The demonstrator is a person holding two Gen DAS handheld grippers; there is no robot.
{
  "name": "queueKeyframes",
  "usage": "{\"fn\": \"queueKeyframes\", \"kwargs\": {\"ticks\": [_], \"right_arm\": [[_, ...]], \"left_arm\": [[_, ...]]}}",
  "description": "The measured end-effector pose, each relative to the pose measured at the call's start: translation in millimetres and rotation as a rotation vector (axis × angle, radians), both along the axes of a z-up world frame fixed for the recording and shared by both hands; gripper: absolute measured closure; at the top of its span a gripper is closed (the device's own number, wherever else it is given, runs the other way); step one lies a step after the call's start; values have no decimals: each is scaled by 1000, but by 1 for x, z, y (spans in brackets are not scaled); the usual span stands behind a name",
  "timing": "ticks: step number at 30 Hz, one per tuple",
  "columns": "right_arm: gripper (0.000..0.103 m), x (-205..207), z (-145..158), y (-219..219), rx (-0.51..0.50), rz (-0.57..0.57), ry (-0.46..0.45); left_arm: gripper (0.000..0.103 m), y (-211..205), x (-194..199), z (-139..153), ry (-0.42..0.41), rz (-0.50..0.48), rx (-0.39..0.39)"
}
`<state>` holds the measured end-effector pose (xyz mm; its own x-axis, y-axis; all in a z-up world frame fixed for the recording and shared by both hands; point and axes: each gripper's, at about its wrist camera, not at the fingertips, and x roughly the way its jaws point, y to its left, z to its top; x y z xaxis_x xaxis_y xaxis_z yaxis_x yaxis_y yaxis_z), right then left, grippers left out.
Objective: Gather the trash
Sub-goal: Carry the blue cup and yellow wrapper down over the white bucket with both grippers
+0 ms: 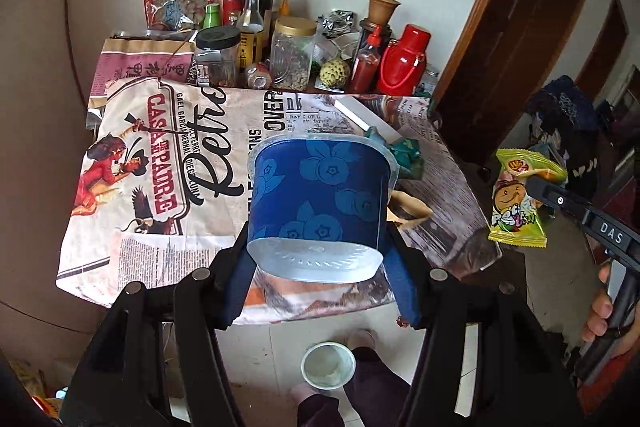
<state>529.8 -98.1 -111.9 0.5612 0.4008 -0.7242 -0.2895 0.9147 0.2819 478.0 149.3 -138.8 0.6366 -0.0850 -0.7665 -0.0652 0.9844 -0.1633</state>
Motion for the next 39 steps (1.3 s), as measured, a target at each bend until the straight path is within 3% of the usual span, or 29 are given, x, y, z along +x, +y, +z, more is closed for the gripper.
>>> {"fn": "queueKeyframes", "kwargs": {"ticks": [5, 14, 23, 32, 39], "right_arm": [[84, -24, 3, -7, -16, 13, -7], [84, -69, 8, -40, 14, 88, -33], [84, -120, 1, -89, 0, 190, -33], [84, -138, -56, -102, -1, 218, 62], [84, -135, -138, -94, -22, 208, 197]], "left_arm": [[44, -15, -28, 8, -2, -4, -33], [44, -68, -83, 26, -48, 39, -20], [44, -142, -146, 12, -24, 88, -54], [44, -174, -172, -45, 92, 100, -86], [44, -166, -164, -130, 251, 86, -87]]}}
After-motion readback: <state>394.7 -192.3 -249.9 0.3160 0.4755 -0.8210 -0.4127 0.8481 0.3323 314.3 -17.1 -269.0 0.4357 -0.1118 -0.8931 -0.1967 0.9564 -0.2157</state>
